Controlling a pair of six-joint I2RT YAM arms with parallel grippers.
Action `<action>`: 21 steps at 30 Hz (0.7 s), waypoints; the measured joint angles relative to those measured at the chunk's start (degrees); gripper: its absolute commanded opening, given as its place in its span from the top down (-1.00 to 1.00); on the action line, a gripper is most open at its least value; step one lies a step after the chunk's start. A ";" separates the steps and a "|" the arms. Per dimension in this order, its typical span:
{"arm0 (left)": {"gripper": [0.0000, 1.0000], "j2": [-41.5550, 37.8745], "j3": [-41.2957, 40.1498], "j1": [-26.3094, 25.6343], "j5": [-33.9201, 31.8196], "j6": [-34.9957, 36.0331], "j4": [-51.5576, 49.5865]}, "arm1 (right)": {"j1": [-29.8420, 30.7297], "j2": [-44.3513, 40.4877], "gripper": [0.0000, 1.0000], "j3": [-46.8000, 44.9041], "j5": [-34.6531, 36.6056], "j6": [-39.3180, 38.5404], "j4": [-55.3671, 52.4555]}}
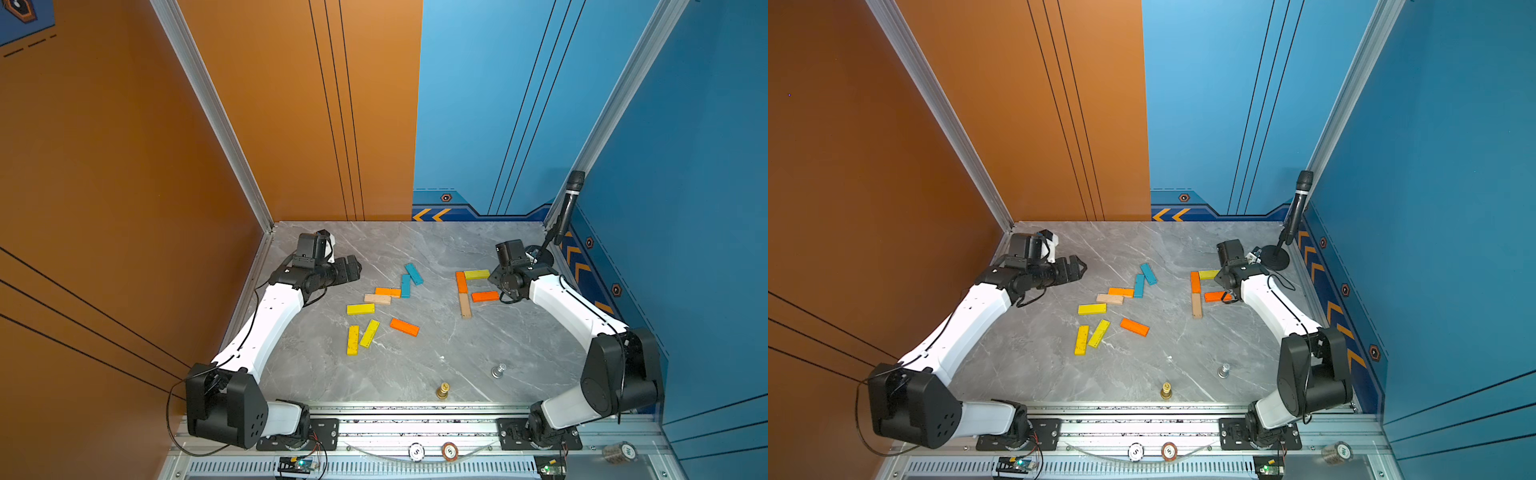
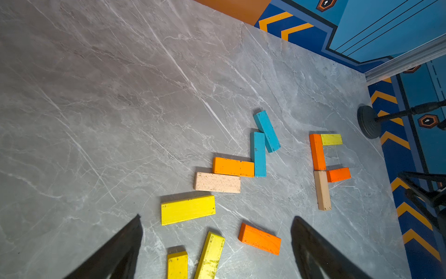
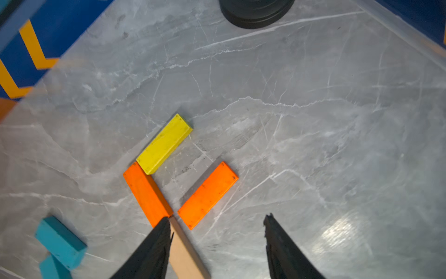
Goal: Assemble the number 6 with building blocks
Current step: Place the building block at the center of the board, then assemble the building block at the center of the board.
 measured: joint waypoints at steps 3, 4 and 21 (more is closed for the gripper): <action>-0.92 0.87 0.00 -0.94 0.00 0.07 0.00 | -3.82 -0.39 -0.33 -1.73 -4.13 -7.58 0.35; -0.92 1.18 0.00 -1.38 0.00 0.15 0.00 | -4.92 0.00 -0.32 -1.81 -5.86 -9.55 0.33; -0.93 6.03 0.37 -4.55 -0.44 1.66 -1.40 | -5.79 17.90 -0.63 5.99 -17.55 -22.25 -1.07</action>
